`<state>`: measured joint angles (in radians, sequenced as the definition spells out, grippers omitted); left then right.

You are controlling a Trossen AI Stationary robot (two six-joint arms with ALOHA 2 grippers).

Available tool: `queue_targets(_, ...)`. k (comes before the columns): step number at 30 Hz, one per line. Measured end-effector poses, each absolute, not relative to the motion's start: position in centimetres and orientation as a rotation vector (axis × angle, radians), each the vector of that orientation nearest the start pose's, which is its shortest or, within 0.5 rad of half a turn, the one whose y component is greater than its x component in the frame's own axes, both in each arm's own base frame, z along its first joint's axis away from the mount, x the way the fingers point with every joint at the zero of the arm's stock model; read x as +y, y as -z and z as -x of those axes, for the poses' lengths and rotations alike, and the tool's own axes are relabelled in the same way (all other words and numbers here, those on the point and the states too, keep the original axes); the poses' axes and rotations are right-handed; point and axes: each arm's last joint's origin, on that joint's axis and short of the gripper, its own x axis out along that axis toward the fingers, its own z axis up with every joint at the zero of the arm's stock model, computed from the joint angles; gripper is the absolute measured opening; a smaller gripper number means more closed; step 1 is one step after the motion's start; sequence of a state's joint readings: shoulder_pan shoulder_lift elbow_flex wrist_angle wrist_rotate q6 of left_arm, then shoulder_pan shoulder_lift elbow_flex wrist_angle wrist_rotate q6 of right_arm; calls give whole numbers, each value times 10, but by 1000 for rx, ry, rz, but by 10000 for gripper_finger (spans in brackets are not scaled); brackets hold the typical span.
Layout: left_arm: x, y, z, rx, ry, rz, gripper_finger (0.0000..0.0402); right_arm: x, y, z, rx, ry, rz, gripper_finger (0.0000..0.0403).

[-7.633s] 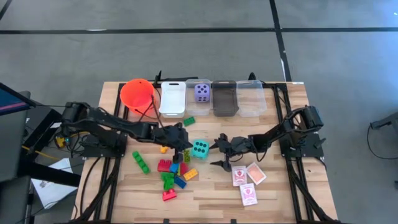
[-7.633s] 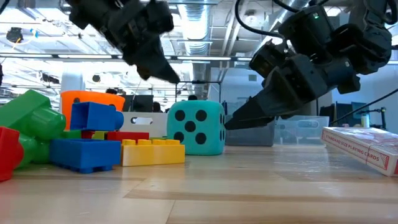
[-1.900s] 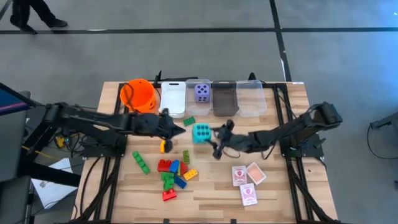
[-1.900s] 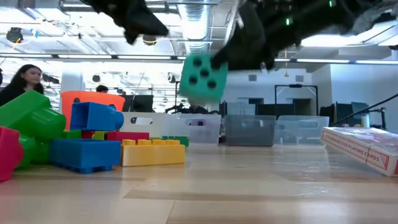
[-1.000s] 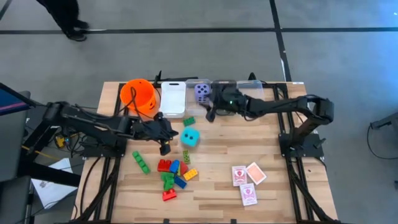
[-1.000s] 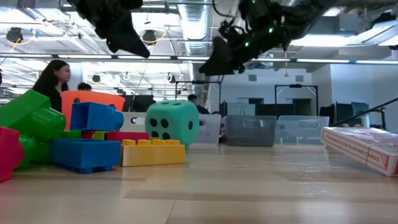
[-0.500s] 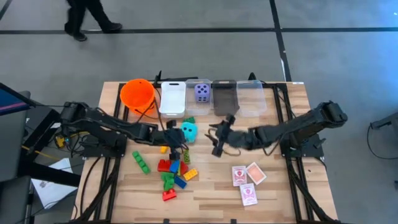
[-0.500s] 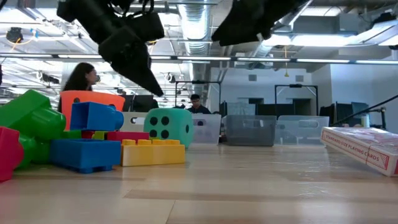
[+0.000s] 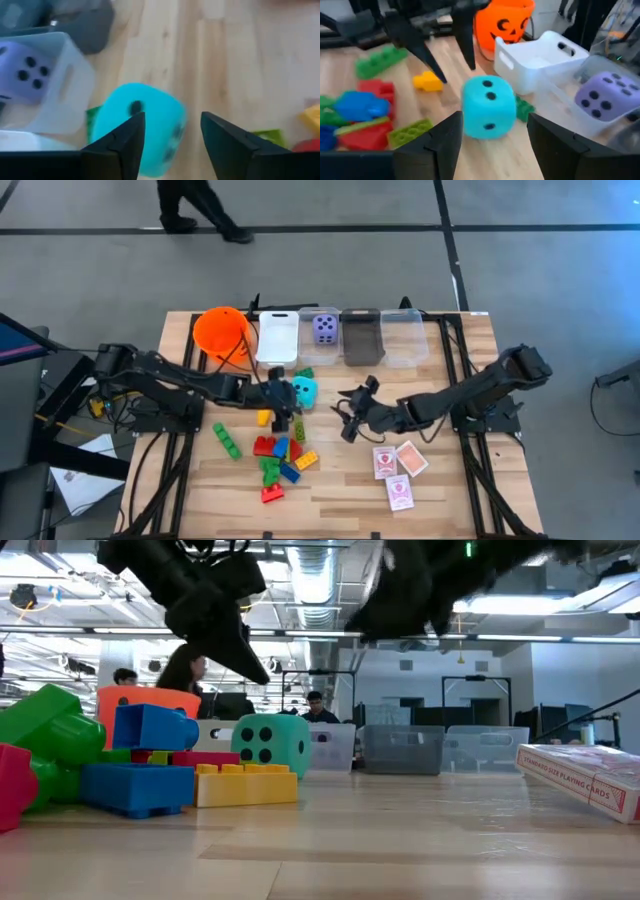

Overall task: Pick & Place Toys
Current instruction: Put the blue dice into the left transparent bin

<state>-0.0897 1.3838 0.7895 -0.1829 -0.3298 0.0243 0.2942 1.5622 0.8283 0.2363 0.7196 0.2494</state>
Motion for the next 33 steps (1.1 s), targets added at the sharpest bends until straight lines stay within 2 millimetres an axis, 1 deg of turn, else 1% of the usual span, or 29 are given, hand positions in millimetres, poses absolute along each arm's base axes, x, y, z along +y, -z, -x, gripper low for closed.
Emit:
queue_targets(2, -9, -209, -272, 791, -237, -197, 184, 72, -199, -323, 325, 437, -2, 219)
queue_targets(5, 2, -206, -270, 841, -263, -204, 153, 65, -178, -338, 322, 376, 23, 219)
queue_targets(7, 7, -203, -267, 887, -257, -243, 119, 61, -166, -350, 276, 323, 16, 219)
queue_targets(11, 13, -202, -265, 922, -247, -288, 31, 47, -152, -363, 185, 306, 28, 219)
queue_targets(12, 15, -202, -265, 920, -251, -287, 16, 43, -149, -364, 182, 316, 34, 219)
queue_targets(13, 16, -202, -265, 920, -256, -285, 10, 39, -147, -365, 184, 327, 34, 219)
queue_targets(16, 21, -202, -264, 931, -262, -294, 8, 28, -142, -367, 201, 345, 30, 219)
queue_targets(20, 25, -202, -265, 926, -281, -285, 3, 15, -140, -368, 220, 306, 17, 218)
queue_targets(24, 27, -204, -267, 891, -249, -251, 1, 0, -138, -368, 237, 289, -53, 218)
queue_targets(30, 25, -208, -272, 818, -193, -221, 1, -19, -134, -368, 276, 176, -143, 224)
queue_targets(33, 24, -208, -273, 814, -191, -221, 1, -22, -133, -367, 290, 139, -180, 239)
